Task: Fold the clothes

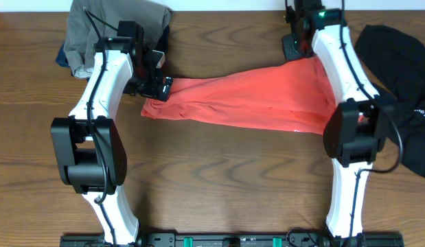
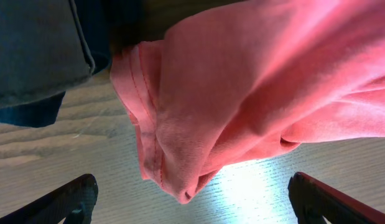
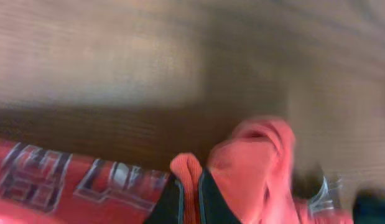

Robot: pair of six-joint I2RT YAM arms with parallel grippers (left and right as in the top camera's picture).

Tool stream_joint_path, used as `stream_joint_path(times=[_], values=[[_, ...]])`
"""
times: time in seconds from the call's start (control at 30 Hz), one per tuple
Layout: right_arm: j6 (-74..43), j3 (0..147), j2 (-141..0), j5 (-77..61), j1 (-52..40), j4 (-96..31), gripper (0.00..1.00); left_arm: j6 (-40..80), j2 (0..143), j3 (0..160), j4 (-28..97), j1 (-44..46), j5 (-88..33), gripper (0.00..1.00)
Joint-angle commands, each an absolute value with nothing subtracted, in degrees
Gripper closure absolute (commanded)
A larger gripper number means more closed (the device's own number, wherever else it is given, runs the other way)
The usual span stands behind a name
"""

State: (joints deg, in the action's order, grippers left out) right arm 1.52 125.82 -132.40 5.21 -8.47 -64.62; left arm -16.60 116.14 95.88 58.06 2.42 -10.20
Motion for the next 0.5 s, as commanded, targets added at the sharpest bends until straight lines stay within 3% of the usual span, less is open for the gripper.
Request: stream_joint_path(times=[0.0, 0.23, 0.47], values=[[-0.84, 127.87, -128.44, -0.36, -8.36, -71.55, 0.99, -17.54, 115.72, 96.05, 58.17, 2.44, -10.52, 0.01], [-3.88, 124.03, -128.42, -4.49, -10.96, -85.23, 0.99, -17.56, 115.72, 96.05, 58.15, 2.44, -10.52, 0.01], [-10.09, 113.4, -128.42, -1.45, -11.57, -79.02, 0.99, -17.56, 115.72, 96.05, 58.17, 2.44, -10.52, 0.01]])
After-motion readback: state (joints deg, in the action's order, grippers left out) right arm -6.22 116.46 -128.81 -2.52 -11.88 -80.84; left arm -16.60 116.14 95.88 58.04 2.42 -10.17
